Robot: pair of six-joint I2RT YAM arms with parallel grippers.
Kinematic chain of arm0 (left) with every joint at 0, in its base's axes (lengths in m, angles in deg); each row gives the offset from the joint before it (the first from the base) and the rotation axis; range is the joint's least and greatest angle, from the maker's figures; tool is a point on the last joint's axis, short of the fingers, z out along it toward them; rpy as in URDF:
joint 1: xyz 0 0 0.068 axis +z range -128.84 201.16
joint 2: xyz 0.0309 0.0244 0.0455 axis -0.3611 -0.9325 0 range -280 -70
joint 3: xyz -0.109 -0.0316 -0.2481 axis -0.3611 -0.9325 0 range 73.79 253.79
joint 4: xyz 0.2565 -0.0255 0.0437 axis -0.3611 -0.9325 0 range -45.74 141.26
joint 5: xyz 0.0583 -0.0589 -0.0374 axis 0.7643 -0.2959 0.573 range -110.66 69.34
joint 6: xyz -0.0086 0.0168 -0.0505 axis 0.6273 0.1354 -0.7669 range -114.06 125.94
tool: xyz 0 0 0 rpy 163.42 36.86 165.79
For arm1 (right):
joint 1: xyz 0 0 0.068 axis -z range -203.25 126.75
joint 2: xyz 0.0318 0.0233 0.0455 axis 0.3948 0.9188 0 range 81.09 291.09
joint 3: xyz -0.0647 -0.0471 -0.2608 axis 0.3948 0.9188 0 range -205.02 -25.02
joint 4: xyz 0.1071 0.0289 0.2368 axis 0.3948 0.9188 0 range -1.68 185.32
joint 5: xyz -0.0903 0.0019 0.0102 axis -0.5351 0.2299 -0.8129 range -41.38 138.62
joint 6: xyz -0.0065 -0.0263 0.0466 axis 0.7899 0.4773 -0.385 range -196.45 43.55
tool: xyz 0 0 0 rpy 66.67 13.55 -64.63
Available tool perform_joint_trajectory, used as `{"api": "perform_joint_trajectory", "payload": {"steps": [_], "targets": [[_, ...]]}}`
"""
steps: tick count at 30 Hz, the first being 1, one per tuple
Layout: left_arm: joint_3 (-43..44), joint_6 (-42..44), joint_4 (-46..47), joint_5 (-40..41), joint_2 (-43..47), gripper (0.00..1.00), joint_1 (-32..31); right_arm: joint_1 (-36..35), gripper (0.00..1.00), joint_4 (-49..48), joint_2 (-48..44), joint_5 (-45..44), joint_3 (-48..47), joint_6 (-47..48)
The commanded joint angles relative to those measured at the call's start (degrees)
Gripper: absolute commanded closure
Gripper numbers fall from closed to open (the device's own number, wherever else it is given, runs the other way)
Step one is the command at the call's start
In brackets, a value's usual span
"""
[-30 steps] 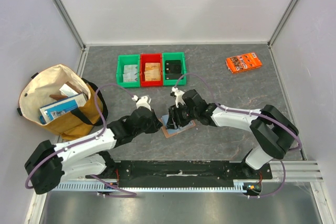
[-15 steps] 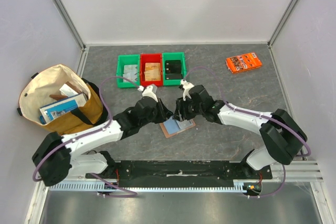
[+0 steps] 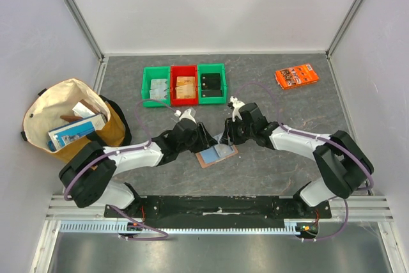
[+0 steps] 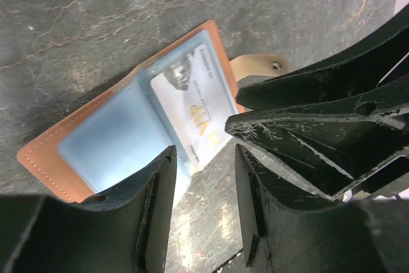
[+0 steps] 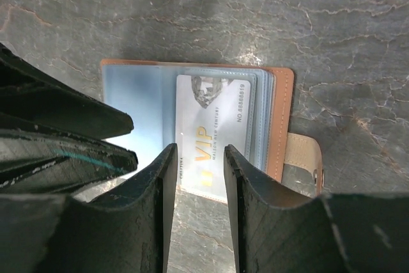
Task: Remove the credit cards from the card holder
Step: Remove the credit card from the card holder.
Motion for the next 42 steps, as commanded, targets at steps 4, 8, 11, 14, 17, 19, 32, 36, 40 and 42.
{"api": "perform_joint_trajectory", "payload": {"steps": [4,8,11,14,17,19,32,36,40,42], "targets": [[-5.29,-5.7,11.67,-3.98,-5.13,0.56,1.67,1.46,0.64,-4.47,2.42,1.43,2.53,0.22],[-6.17,-5.96,14.31,-4.77,-7.24,0.59,1.67,1.64,0.65,-5.17,3.74,1.61,3.85,0.04],[-7.4,-6.58,16.68,-5.3,-8.21,0.6,1.76,1.64,0.67,-6.4,4.36,2.83,5.07,-0.83],[-7.93,-7.1,18.97,-5.92,-9.0,0.61,1.76,1.64,0.68,-7.54,4.62,3.54,6.22,-1.45],[-7.93,-7.46,19.77,-6.09,-9.88,0.64,1.67,1.64,0.68,-7.81,4.62,3.54,6.57,-1.63],[-7.85,-7.55,20.12,-6.09,-10.23,0.66,1.76,1.73,0.68,-7.81,4.62,3.63,6.48,-1.72],[-10.3,-9.83,22.66,-5.74,-9.27,0.98,1.94,1.73,0.69,-7.28,5.24,2.31,7.01,-1.8],[-11.36,-10.88,23.02,-5.83,-8.48,0.98,2.2,2.25,0.77,-6.84,5.85,1.87,7.45,-2.07],[-12.15,-11.32,22.49,-5.57,-7.69,0.98,2.47,2.96,0.8,-6.58,6.56,1.61,7.63,-2.07],[-12.33,-11.41,22.14,-5.65,-7.69,0.98,2.73,3.04,0.81,-6.67,6.47,1.7,7.63,-1.98]]}}
